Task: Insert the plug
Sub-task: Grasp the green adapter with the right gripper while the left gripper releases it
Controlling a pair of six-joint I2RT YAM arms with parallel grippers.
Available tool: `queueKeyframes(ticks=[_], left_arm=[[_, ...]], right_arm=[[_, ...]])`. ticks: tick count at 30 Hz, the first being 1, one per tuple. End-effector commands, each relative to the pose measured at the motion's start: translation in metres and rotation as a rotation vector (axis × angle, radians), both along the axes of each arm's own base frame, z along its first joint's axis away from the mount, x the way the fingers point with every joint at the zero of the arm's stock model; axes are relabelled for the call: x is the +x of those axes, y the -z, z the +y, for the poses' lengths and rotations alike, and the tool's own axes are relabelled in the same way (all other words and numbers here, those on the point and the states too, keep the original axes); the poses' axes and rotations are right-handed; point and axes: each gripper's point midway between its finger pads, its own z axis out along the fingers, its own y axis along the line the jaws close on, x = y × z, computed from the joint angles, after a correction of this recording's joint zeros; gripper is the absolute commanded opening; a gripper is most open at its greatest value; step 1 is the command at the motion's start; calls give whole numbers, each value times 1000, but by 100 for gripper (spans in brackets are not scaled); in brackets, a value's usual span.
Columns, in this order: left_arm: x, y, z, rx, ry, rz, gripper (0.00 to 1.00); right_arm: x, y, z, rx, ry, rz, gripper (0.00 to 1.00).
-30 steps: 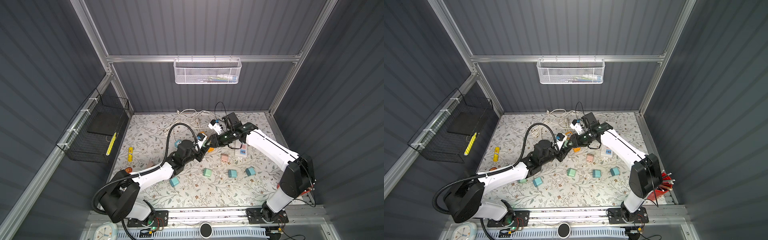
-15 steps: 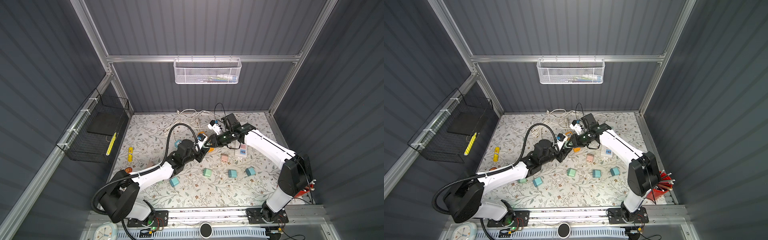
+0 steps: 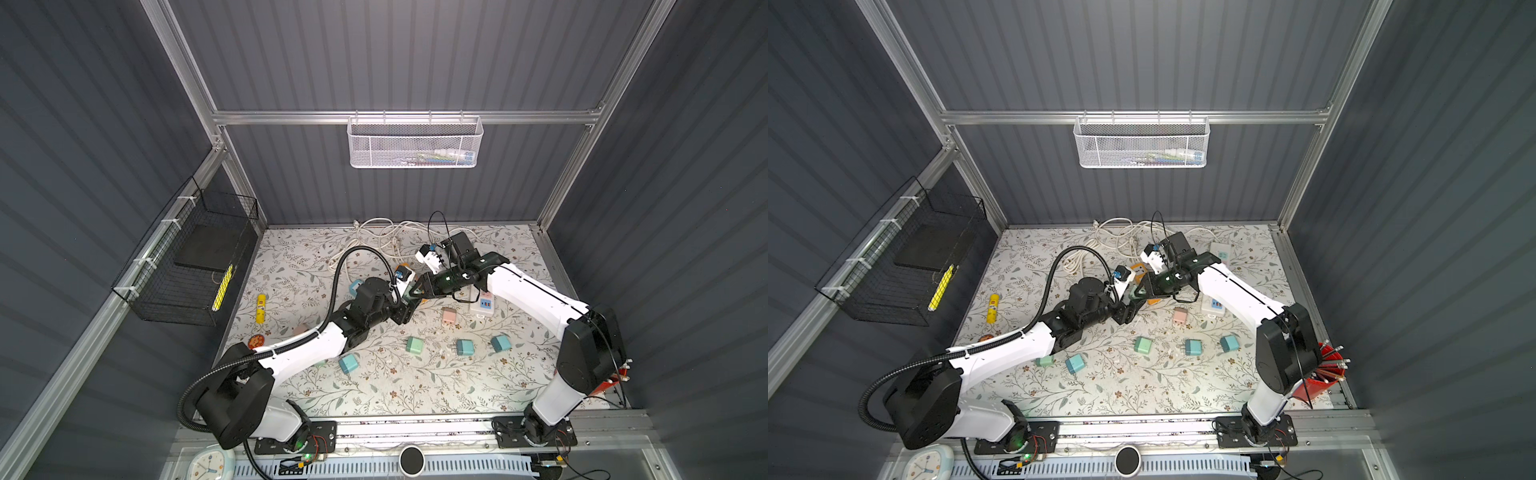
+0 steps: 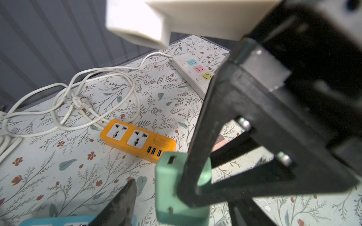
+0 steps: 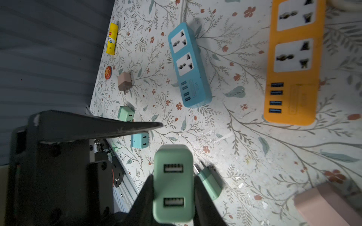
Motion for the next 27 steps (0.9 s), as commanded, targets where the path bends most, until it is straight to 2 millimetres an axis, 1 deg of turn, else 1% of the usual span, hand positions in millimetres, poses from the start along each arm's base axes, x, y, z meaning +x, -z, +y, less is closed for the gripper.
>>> queueKeyframes(ticks=[1,2,3,4,5,6,7,10,12,13,14,15,16,18,20,23,27], left_arm=[[-2,-25,17,-4,-79,8,74],[-2,-26,26,-1,-119,21,75],[0,-27,36,-6,-182,34,77],[5,-28,48,-16,-268,54,81],[12,-27,62,-28,-373,91,85],[17,-22,73,-35,-449,141,86],[20,-19,78,-34,-481,182,87],[35,-5,102,-28,-652,338,89],[43,18,117,-63,-786,537,88],[43,31,121,-57,-833,629,88],[45,42,119,-28,-854,705,88],[42,56,115,26,-865,787,88],[43,64,107,59,-854,841,89],[45,82,98,113,-874,933,90],[48,98,100,141,-913,947,91],[58,115,105,172,-968,933,92],[54,135,115,256,-1042,980,93]], right_arm=[[13,-16,-15,-62,68,-132,17],[17,-15,-23,-96,96,-157,17],[23,-13,-34,-146,133,-192,18],[25,-13,-40,-169,151,-214,18],[29,-12,-50,-206,186,-248,17],[32,-13,-57,-232,215,-279,16],[33,-15,-61,-243,232,-304,16],[37,-22,-76,-279,288,-372,16],[35,-26,-80,-280,294,-397,15],[33,-27,-81,-280,293,-401,15],[32,-30,-83,-280,299,-403,15],[32,-32,-84,-275,308,-411,15],[32,-35,-86,-267,321,-418,15],[32,-42,-88,-243,356,-435,14],[31,-49,-87,-215,368,-442,15],[27,-54,-86,-189,367,-442,14],[24,-55,-89,-190,376,-443,14]])
